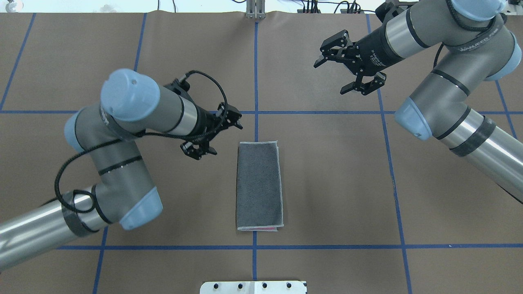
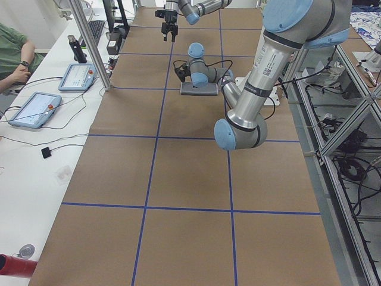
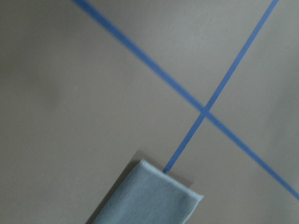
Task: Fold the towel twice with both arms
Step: 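Lower the left gripper to the near end of the grey strip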
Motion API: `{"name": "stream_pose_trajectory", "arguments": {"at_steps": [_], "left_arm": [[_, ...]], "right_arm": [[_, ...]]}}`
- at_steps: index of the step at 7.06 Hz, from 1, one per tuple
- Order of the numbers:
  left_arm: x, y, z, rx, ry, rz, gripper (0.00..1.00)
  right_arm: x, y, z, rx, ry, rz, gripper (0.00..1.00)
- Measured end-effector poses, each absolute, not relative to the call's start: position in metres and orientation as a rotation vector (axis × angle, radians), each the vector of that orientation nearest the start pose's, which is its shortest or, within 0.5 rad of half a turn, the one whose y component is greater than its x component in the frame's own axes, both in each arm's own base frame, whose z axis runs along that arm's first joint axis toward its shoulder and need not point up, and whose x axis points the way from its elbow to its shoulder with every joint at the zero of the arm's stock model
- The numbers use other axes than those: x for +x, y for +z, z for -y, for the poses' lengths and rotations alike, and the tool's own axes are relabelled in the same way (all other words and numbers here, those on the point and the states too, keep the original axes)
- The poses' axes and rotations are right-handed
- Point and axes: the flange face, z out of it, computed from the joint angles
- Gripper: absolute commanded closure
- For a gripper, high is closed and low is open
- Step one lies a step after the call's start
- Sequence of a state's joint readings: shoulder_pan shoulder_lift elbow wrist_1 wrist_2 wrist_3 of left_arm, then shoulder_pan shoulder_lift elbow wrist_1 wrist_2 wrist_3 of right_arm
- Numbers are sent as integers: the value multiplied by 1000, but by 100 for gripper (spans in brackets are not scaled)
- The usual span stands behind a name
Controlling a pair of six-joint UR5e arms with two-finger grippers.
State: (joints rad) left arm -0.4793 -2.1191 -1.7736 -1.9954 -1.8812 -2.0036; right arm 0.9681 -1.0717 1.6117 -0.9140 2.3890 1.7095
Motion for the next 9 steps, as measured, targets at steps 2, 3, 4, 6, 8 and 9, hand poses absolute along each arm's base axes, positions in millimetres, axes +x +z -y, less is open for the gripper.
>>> {"name": "stream_pose_trajectory", "arguments": {"at_steps": [2,3,4,6,8,9], "left_arm": [[537,212,316,-249,-617,-1167,0],[547,217,296,-242,-616,-1160,1],[554,219,284,-242,-615,-1156,1],[566,221,276,-244,-605,-1147,1],[586,231,276,-243,-600,-1123,1],[592,234,276,-245,-600,-1122,1]], "right_arm": [[-306,275,565,-196,452,1309,0],[-305,276,566,-195,452,1308,0],[-305,276,566,-195,452,1307,0],[-306,276,566,-194,450,1307,0],[-307,276,567,-192,451,1307,0],[-307,275,567,-191,451,1308,0]]}}
